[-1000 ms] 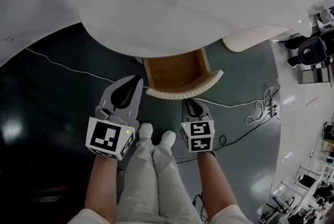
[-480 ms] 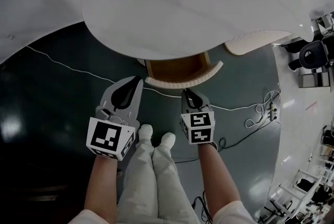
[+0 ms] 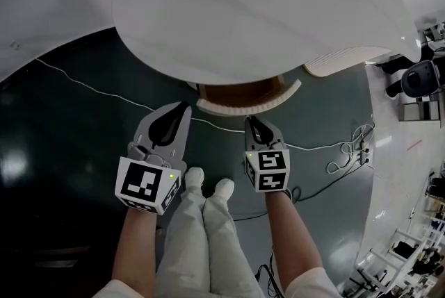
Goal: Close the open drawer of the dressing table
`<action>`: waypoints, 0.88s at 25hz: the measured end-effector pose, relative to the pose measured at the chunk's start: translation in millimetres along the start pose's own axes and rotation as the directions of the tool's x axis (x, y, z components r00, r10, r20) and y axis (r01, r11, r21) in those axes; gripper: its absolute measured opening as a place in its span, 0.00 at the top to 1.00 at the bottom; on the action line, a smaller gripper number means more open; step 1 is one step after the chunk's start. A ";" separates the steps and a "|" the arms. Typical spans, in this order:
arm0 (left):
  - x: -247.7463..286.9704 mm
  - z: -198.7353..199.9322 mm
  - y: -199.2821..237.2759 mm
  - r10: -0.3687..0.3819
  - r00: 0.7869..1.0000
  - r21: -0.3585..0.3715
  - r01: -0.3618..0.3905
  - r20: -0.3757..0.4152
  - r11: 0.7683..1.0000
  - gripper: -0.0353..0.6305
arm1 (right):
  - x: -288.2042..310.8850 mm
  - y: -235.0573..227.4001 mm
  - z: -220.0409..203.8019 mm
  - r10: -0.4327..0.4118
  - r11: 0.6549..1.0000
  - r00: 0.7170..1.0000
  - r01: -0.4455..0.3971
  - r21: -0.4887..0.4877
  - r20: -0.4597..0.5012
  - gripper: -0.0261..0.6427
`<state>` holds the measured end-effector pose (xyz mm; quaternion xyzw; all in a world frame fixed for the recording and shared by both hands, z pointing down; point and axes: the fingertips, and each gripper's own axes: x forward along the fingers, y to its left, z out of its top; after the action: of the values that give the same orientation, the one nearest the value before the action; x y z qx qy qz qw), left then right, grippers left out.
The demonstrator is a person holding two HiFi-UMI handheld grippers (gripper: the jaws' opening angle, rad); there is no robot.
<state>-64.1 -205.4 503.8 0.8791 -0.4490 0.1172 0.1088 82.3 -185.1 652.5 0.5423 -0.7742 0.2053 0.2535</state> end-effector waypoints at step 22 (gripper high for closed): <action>6.5 -1.9 20.4 -0.017 0.999 0.011 0.017 0.033 1.000 0.92 | 37.9 -6.9 41.8 -0.023 0.999 0.980 0.016 0.034 0.198 0.93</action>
<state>-77.2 -221.5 509.3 0.8852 -0.4427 0.1043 0.0975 71.0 -239.9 643.2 0.5717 -0.7869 0.1601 0.1684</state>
